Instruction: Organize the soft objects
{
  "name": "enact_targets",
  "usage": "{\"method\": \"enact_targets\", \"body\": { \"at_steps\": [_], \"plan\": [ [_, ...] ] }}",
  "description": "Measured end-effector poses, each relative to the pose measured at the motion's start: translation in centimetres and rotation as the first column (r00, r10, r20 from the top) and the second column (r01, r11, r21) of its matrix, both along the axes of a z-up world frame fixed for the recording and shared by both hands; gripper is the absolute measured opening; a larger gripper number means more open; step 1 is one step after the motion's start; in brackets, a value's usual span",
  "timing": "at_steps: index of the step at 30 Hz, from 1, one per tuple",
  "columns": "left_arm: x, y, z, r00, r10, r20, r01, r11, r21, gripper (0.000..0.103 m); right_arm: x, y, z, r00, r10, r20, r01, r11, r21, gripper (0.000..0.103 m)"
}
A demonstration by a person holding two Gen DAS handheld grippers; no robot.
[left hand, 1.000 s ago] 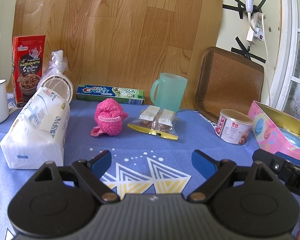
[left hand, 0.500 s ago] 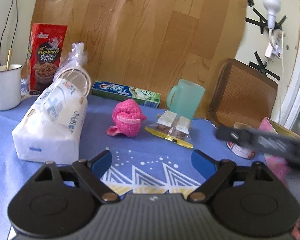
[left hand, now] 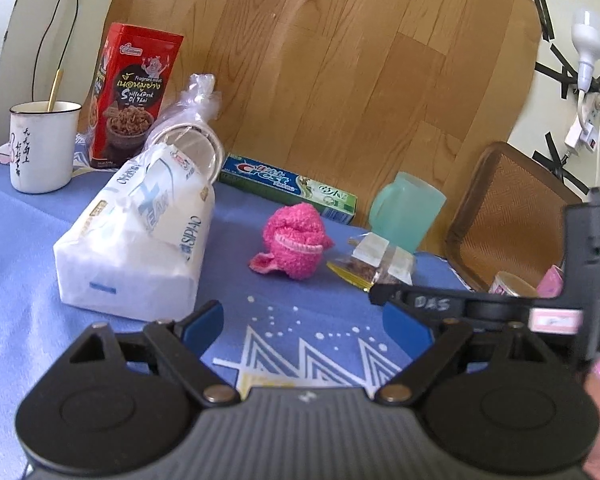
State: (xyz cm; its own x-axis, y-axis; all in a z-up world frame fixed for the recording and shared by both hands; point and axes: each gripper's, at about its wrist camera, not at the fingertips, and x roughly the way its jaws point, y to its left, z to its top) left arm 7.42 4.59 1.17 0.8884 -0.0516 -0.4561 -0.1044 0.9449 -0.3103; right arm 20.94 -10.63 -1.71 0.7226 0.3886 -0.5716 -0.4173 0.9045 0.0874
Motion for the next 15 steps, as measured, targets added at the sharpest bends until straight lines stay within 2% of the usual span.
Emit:
{"method": "enact_targets", "body": {
  "at_steps": [1, 2, 4, 6, 9, 15],
  "plan": [
    [0.0, -0.1, 0.0, 1.0, -0.002, 0.002, 0.002, 1.0, 0.004, 0.09, 0.5, 0.2, -0.2, 1.0, -0.003, -0.009, 0.003, 1.0, -0.016, 0.038],
    [-0.1, -0.2, 0.0, 1.0, -0.004, 0.003, 0.004, 1.0, 0.009, 0.09, 0.5, 0.3, -0.2, 1.0, -0.009, 0.001, 0.009, 1.0, -0.02, 0.036],
    [-0.1, -0.3, 0.0, 1.0, -0.008, 0.004, 0.008, 1.0, 0.017, 0.09, 0.5, 0.2, -0.2, 1.0, -0.013, 0.008, 0.013, 0.999, -0.034, 0.021],
    [-0.1, -0.4, 0.0, 1.0, -0.008, 0.004, 0.008, 1.0, 0.019, 0.09, 0.2, 0.1, -0.2, 1.0, -0.012, 0.012, 0.012, 0.999, -0.034, 0.012],
    [-0.2, -0.4, -0.1, 1.0, -0.007, 0.002, 0.006, 1.0, 0.016, 0.09, -0.6, -0.4, -0.1, 1.0, -0.01, 0.017, 0.01, 0.999, -0.04, 0.008],
    [-0.1, -0.2, 0.0, 1.0, -0.005, 0.002, 0.005, 1.0, 0.015, 0.09, -2.7, -1.8, -0.1, 1.0, -0.01, 0.017, 0.011, 0.999, -0.036, 0.008]
  ]
}}
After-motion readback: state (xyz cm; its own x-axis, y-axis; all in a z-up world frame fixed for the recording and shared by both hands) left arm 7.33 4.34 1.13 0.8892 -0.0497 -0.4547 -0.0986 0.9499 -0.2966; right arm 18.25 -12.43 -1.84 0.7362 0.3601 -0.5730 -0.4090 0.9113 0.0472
